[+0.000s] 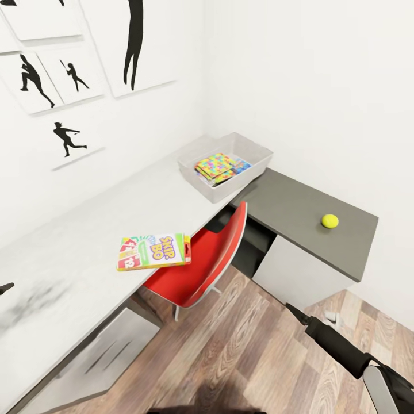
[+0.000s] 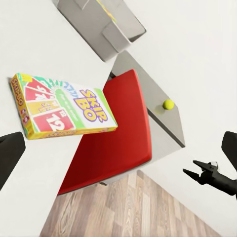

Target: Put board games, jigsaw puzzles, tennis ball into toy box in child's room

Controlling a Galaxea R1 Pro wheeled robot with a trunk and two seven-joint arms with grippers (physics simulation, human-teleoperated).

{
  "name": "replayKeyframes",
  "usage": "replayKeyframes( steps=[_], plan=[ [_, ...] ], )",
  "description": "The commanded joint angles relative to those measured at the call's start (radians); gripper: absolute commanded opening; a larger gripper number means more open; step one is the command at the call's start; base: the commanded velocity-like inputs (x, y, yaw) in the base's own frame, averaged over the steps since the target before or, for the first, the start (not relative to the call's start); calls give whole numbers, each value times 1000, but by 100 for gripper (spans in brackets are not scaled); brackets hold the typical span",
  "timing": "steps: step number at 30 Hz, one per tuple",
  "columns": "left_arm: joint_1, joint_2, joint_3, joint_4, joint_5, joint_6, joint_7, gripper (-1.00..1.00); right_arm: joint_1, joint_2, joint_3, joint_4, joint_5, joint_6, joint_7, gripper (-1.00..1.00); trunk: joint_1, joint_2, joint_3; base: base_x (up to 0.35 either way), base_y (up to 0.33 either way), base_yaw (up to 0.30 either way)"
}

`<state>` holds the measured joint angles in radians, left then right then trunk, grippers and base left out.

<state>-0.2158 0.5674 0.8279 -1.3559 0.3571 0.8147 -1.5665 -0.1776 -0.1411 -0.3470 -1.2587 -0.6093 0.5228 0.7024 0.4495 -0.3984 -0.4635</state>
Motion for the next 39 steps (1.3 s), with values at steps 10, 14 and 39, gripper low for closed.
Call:
replayKeyframes(
  steps=[10,14,39],
  plan=[
    [0,0,0,0,-1,11,-4,100,-1,-1,-2,5,-9,5,66,100,1,-2,12,0,-1,-151],
    [0,0,0,0,-1,11,-4,100,0,-1,-7,7,-9,3,89,100,1,-2,17,0,0,-154],
    [0,2,0,0,-1,11,-4,100,0,8,-30,8,-8,-4,112,100,1,-2,58,0,0,-97]
  ],
)
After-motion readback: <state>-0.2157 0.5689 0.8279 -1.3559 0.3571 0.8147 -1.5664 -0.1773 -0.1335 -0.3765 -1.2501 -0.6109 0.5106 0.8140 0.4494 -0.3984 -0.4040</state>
